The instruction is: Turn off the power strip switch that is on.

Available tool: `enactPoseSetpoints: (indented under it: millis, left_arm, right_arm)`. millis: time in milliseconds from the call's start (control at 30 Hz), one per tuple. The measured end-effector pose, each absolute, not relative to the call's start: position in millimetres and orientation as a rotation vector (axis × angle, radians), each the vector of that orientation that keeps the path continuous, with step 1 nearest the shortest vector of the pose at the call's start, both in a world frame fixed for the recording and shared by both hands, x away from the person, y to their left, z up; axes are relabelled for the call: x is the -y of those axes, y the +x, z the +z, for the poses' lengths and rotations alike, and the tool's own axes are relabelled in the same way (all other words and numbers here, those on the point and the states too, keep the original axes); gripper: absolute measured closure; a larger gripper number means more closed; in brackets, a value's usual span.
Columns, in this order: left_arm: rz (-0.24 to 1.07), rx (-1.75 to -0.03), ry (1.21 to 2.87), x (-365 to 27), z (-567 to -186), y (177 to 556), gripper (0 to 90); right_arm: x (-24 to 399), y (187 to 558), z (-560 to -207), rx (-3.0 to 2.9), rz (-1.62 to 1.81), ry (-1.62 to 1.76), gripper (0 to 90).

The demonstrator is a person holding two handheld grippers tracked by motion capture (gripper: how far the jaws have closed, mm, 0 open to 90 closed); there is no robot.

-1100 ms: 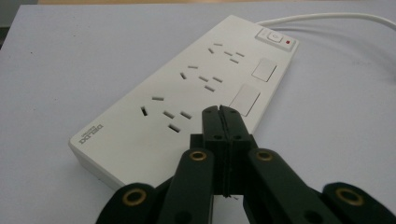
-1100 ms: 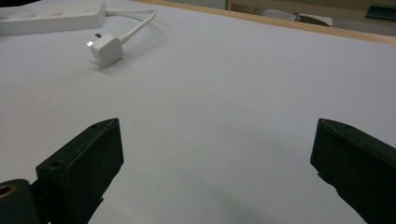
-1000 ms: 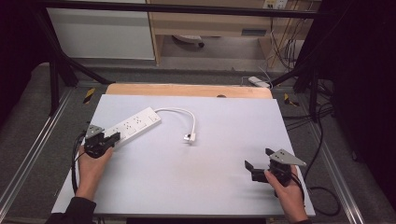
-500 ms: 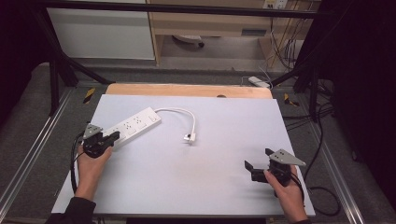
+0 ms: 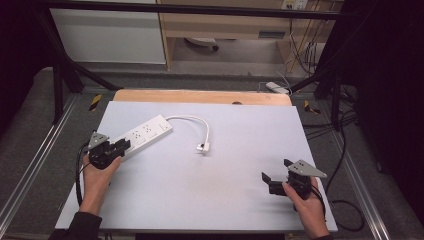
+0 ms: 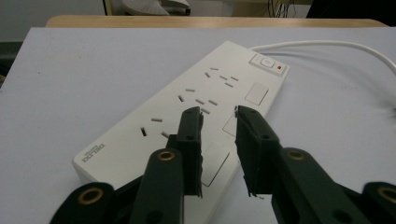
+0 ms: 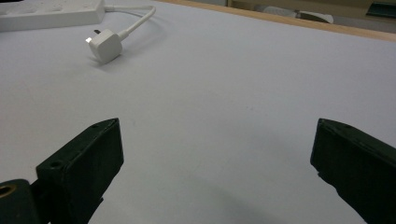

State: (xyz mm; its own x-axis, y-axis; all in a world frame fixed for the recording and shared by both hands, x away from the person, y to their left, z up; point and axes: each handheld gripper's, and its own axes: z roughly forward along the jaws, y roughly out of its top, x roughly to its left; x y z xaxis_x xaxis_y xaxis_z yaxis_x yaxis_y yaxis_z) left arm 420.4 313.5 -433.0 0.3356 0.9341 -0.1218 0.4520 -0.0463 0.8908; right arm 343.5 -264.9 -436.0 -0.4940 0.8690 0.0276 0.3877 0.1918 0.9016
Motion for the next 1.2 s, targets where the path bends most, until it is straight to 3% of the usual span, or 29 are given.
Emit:
enactPoseSetpoints:
  millis: [367,733,833,933,1200]
  left_arm:
    - [0.668,-1.221,1.613,-307.8,-426.9,418.1,48.6]
    - [0.664,-1.192,1.600,-301.6,-421.9,417.4,35.6]
    - [0.668,-1.214,1.592,-299.5,-420.1,418.2,24.2]
    - [0.644,-1.232,1.592,-297.0,-416.7,420.0,5.3]
    - [0.631,-1.194,1.580,-289.3,-410.2,417.3,5.1]
  right_arm:
    - [264.9,343.8,-436.3,-1.974,1.264,1.171,3.0]
    - [264.5,343.9,-436.6,-1.978,1.263,1.174,3.0]
    - [264.5,344.0,-436.6,-1.979,1.263,1.172,3.0]
    - [264.7,343.9,-436.2,-1.975,1.266,1.170,2.9]
    - [264.7,344.0,-436.0,-1.976,1.265,1.167,2.9]
